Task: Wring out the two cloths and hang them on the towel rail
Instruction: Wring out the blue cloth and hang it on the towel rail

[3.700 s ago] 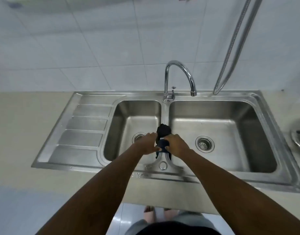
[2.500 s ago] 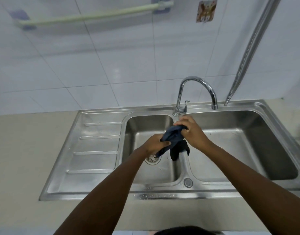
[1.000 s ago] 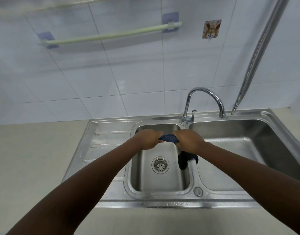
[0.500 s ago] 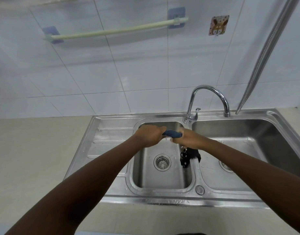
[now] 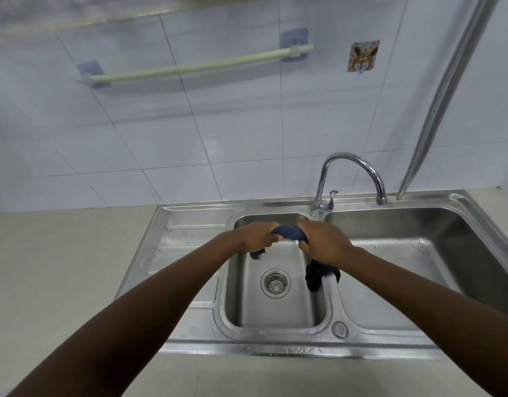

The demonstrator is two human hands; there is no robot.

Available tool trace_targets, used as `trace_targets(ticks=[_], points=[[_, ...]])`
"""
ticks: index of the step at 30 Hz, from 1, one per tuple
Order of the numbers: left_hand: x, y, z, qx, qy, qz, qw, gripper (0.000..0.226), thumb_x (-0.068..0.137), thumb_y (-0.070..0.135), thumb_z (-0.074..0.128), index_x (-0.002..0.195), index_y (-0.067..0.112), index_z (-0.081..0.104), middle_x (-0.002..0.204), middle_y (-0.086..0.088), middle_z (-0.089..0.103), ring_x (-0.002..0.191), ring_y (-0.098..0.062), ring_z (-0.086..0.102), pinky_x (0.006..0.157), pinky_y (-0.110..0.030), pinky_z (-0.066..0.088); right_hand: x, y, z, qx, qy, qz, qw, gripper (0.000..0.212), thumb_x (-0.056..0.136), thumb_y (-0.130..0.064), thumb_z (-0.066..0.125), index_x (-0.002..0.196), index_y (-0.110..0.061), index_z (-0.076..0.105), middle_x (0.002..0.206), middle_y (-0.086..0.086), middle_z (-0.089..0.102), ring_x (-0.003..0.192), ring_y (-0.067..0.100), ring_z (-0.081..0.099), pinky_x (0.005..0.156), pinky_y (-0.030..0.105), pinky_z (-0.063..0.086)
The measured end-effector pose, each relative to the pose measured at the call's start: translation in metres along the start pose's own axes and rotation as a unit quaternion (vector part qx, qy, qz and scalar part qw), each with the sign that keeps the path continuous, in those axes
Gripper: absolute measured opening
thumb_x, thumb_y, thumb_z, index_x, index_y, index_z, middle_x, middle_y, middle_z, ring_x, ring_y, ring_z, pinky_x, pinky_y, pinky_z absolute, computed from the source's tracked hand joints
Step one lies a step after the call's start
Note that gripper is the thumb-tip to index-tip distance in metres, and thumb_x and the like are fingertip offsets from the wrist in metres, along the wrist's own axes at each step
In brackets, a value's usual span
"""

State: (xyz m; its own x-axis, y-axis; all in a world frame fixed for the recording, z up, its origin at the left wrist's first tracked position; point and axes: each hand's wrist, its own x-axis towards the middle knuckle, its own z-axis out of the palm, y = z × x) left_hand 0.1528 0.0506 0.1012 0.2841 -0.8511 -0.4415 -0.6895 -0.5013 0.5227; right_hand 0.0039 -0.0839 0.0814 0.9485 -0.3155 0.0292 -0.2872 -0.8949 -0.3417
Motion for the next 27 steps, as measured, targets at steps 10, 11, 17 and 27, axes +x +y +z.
trace_targets(ticks=[10, 11, 17, 27], points=[[-0.008, -0.002, 0.013, 0.32, 0.239, 0.09, 0.912, 0.024, 0.098, 0.032, 0.042, 0.1, 0.01, 0.05, 0.086, -0.015, 0.069, 0.074, -0.037, 0.063, 0.058, -0.035, 0.038, 0.005, -0.012, -0.02, 0.059, -0.068, 0.064, 0.994, 0.027, 0.082, -0.03, 0.06, 0.064, -0.011, 0.052, 0.056, -0.002, 0.049, 0.056, 0.017, 0.05, 0.05, 0.029, 0.033], [-0.009, -0.002, 0.013, 0.326, 0.244, 0.098, 0.908, 0.022, 0.098, 0.029, 0.043, 0.1, 0.009, 0.051, 0.083, -0.015, 0.069, 0.07, -0.037, 0.062, 0.056, -0.034, 0.036, 0.004, -0.014, -0.02, 0.093, -0.08, 0.074, 0.99, 0.028, 0.082, -0.027, 0.06, 0.06, -0.012, 0.049, 0.054, -0.002, 0.046, 0.053, 0.015, 0.046, 0.049, 0.028, 0.03], [-0.01, -0.009, 0.017, 0.349, 0.259, 0.126, 0.892, 0.011, 0.093, 0.021, 0.046, 0.096, 0.011, 0.049, 0.072, -0.012, 0.067, 0.059, -0.035, 0.061, 0.051, -0.031, 0.038, -0.007, -0.022, -0.02, 0.249, -0.133, 0.122, 0.952, 0.029, 0.08, -0.02, 0.058, 0.057, -0.016, 0.042, 0.052, -0.002, 0.043, 0.047, 0.012, 0.04, 0.048, 0.027, 0.027], [-0.005, -0.011, 0.025, 0.33, 0.278, 0.124, 0.894, 0.009, 0.094, 0.022, 0.047, 0.091, 0.013, 0.045, 0.067, -0.009, 0.066, 0.054, -0.033, 0.06, 0.048, -0.034, 0.049, -0.023, -0.032, -0.01, 0.447, -0.153, 0.23, 0.851, 0.024, 0.079, -0.019, 0.055, 0.06, -0.019, 0.04, 0.042, -0.006, 0.036, 0.036, 0.011, 0.023, 0.04, 0.018, 0.018]])
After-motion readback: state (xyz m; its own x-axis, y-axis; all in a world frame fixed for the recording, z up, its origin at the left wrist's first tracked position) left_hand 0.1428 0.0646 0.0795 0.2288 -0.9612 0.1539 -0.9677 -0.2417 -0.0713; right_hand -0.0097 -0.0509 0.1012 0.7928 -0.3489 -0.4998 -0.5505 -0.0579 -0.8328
